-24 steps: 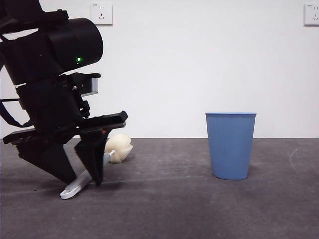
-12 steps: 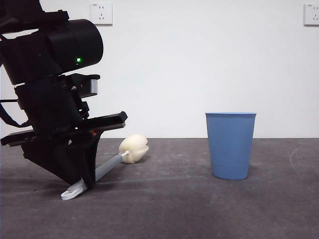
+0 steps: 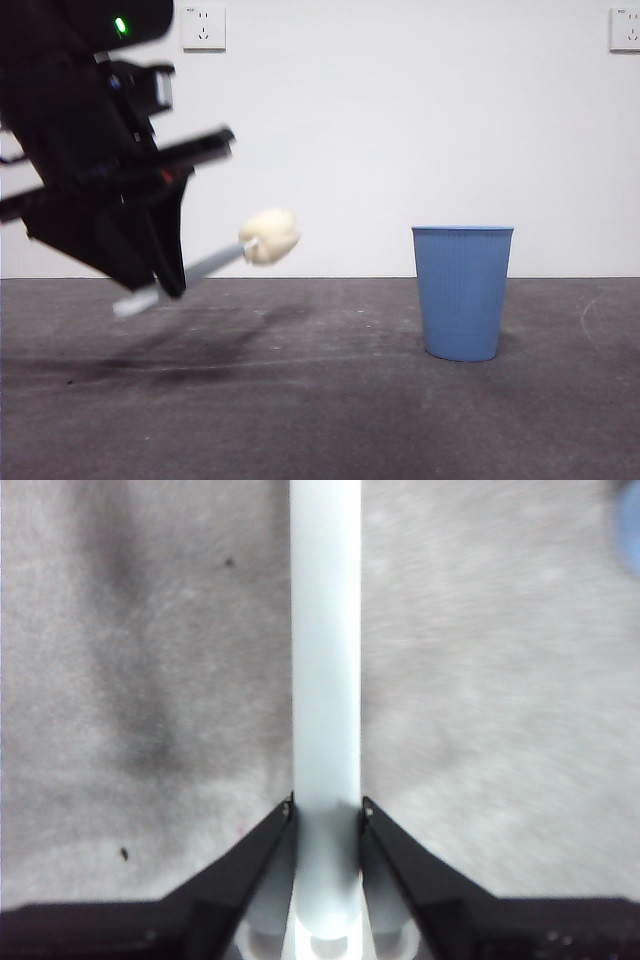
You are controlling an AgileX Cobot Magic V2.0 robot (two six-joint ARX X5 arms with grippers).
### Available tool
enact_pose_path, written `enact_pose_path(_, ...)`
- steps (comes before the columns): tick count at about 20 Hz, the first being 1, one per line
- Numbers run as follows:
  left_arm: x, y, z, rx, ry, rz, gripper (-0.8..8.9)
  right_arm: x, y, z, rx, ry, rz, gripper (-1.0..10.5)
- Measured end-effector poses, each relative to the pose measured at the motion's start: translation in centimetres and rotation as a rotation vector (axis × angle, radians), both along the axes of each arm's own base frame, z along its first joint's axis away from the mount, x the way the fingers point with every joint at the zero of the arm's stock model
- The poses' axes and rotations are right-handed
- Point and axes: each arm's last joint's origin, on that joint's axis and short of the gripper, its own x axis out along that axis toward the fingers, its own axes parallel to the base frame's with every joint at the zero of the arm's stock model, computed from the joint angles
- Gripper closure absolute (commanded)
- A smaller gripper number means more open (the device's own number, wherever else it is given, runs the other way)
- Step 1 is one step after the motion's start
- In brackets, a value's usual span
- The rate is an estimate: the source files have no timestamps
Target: Pick up the cup brush,pick up the cup,insert the brush into the cup,clean the cup,put the cup brush back,put the cup back to the fixed position on the table
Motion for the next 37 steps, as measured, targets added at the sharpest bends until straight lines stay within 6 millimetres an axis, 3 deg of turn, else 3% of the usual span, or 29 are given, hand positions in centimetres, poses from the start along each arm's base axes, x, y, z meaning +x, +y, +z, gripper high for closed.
enact_pose_path(6,-3.7,2.5,5.0,-0.036,-0.126,-0.061,8.2,3.1,0.9,-2.0,0.065,-0.014,0.052,4.1)
enact_pose_path(13,-7.7,5.3,7.8,-0.042,-0.189,-0.098,8.2,6.1,2.2,-8.5,0.097,-0.019,0.031,4.1)
enact_pose_path(19,-8.6,5.9,7.8,-0.008,-0.176,-0.129,8.2,6.5,3.1,-13.4,0.029,-0.031,-0.03,4.1)
enact_pose_path(37,-8.6,5.9,7.7,0.016,-0.175,-0.156,8.2,12.2,6.9,-20.3,-0.03,-0.244,0.006,4.1)
